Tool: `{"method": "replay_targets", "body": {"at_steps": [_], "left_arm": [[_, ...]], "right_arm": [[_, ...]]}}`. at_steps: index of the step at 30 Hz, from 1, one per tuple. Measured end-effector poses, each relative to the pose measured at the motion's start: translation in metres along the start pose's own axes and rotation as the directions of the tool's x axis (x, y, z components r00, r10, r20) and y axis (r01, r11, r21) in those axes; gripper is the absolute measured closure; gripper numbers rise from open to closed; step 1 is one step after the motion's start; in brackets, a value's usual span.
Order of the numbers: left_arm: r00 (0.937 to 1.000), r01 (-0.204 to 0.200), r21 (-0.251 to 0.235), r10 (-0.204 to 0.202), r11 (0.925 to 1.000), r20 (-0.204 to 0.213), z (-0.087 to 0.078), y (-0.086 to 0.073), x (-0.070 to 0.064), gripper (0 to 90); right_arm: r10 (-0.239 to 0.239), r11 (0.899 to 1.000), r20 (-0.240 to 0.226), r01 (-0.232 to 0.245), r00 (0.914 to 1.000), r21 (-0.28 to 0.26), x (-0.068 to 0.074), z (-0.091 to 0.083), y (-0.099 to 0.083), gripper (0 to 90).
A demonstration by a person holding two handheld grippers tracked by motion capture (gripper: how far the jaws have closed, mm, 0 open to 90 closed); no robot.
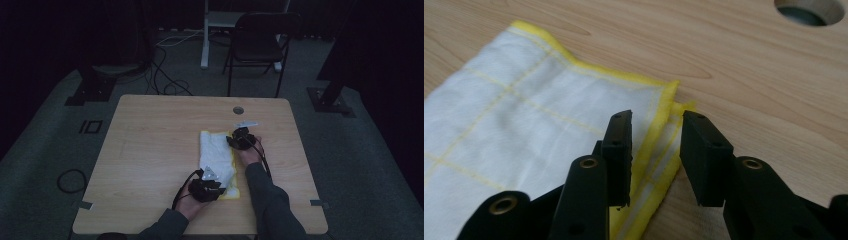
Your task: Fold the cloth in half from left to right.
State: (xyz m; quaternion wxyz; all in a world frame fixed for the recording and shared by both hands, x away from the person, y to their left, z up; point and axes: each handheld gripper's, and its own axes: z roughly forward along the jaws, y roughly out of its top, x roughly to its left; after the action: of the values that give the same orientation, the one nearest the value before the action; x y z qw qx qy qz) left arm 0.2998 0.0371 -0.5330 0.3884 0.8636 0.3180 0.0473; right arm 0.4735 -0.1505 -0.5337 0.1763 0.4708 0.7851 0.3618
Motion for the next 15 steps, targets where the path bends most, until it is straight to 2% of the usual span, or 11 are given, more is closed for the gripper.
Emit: {"method": "replay_targets", "body": {"at_steps": [2, 8, 11, 15], "left_arm": [[1.0, 0.003, 0.004, -0.003, 1.0, 0.0, 0.0, -0.002, 0.0, 69.8], [0.9999, 0.013, 0.004, -0.013, 0.9999, -0.002, -0.004, -0.007, 0.001, 69.6], [0.9998, 0.019, 0.004, -0.019, 0.9998, -0.003, -0.006, -0.01, 0.001, 69.6], [0.9998, 0.022, 0.002, -0.022, 0.9998, 0.002, -0.008, -0.013, 0.003, 69.6]], "right_arm": [[0.014, 1.0, -0.01, -0.014, 0.9999, 0.005, -0.002, 0.002, 0.001, 67.0], [0.055, 0.998, -0.063, -0.054, 0.9965, 0.015, -0.003, 0.005, 0.004, 80.5], [0.043, 0.999, -0.056, -0.042, 0.9975, 0.016, -0.001, 0.006, 0.005, 88.0], [0.042, 0.999, -0.049, -0.042, 0.9979, 0.006, -0.003, 0.004, 0.005, 89.2]]}}
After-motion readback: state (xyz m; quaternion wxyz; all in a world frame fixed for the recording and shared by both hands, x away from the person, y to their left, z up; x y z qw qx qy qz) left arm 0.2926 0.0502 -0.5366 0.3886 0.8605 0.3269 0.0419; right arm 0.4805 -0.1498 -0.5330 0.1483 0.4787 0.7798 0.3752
